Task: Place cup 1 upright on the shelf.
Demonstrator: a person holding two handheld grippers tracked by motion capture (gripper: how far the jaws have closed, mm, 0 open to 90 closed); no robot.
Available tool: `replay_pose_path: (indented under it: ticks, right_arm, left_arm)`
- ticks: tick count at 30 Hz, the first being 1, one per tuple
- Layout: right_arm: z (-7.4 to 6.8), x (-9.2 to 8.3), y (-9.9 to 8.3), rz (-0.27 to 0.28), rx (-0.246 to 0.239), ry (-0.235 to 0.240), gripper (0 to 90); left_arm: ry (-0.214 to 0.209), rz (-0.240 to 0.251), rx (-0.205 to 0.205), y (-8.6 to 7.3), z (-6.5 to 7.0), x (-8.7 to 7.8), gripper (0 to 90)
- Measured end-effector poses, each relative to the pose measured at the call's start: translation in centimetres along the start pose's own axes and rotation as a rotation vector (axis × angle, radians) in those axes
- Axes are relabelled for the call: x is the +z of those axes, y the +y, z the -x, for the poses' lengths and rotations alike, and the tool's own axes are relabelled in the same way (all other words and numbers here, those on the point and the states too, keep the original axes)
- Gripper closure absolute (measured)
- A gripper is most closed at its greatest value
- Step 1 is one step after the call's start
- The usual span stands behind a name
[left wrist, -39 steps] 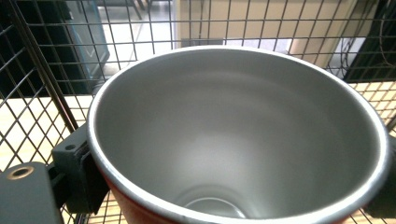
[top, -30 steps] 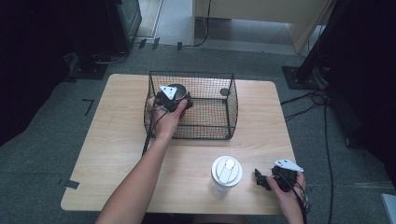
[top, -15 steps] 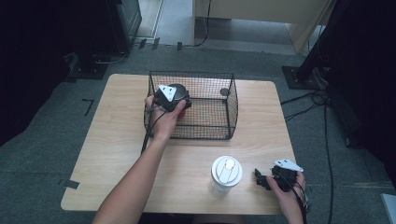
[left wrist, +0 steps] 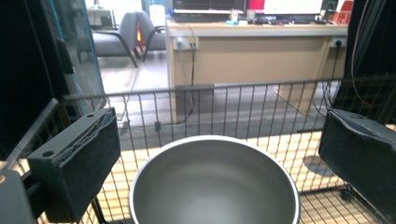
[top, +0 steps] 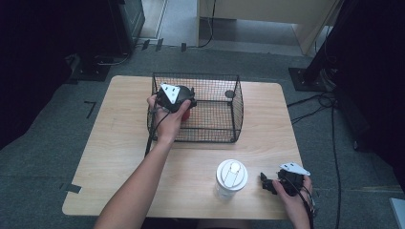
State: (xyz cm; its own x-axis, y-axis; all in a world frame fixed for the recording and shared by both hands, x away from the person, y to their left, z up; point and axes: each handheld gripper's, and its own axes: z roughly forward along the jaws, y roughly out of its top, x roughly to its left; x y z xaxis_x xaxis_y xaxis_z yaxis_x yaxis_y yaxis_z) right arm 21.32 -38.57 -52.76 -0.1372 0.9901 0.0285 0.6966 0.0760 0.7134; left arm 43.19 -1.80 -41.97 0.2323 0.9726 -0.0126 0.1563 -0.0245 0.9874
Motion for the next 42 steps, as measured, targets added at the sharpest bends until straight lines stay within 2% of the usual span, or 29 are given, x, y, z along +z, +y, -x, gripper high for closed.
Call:
replay_pose_path:
  ticks: [6, 11, 15, 19, 22, 27, 28, 33, 34, 35, 36, 42]
  right_arm:
    - [0.0, 0.0, 0.0, 0.0, 0.0, 0.0, 0.0]
    - [0.0, 0.0, 0.0, 0.001, -0.004, 0.001, 0.0]
    - [0.0, 0.1, 0.1, 0.001, -0.007, 0.002, 0.0]
    - [-0.1, 0.1, 0.1, 0.001, -0.007, 0.002, 0.0]
    - [-0.1, 0.1, 0.1, 0.001, -0.007, 0.002, 0.0]
    - [-0.1, 0.1, 0.1, 0.001, -0.007, 0.002, 0.0]
    - [-0.1, 0.1, 0.1, 0.0, -0.007, 0.002, 0.0]
    - [-0.1, 0.1, 0.1, 0.001, -0.007, 0.002, 0.0]
    - [-0.1, 0.1, 0.1, 0.001, -0.007, 0.002, 0.0]
    - [-0.1, 0.1, 0.1, 0.001, -0.007, 0.002, 0.0]
    - [-0.1, 0.1, 0.1, 0.001, -0.007, 0.002, 0.0]
    - [-0.1, 0.1, 0.1, 0.001, -0.007, 0.002, 0.0]
  left_arm:
    - [-0.006, 0.03, -0.012, 0.5, -0.3, -0.2, 0.0]
    - [-0.036, 0.056, -0.022, 1.2, -0.2, -0.9, 0.0]
    - [-0.065, 0.052, -0.009, 1.7, 0.0, -1.6, 0.0]
    - [-0.066, 0.054, -0.002, 2.2, -0.2, -2.3, 0.0]
    - [-0.085, 0.068, -0.019, 2.9, -0.6, -3.3, 0.0]
    - [-0.099, 0.074, -0.02, 3.3, -1.0, -4.6, 0.0]
    - [-0.095, 0.071, -0.011, 3.3, -1.1, -5.4, 0.0]
    - [-0.112, 0.056, -0.021, 3.3, -1.6, -6.7, 0.0]
    - [-0.118, 0.056, -0.018, 3.2, -1.8, -7.4, 0.0]
    - [-0.118, 0.056, -0.018, 3.2, -1.8, -7.4, 0.0]
    - [-0.119, 0.06, -0.018, 3.2, -2.1, -8.3, 0.0]
    - [-0.122, 0.054, -0.011, 2.5, -2.8, -10.5, 0.0]
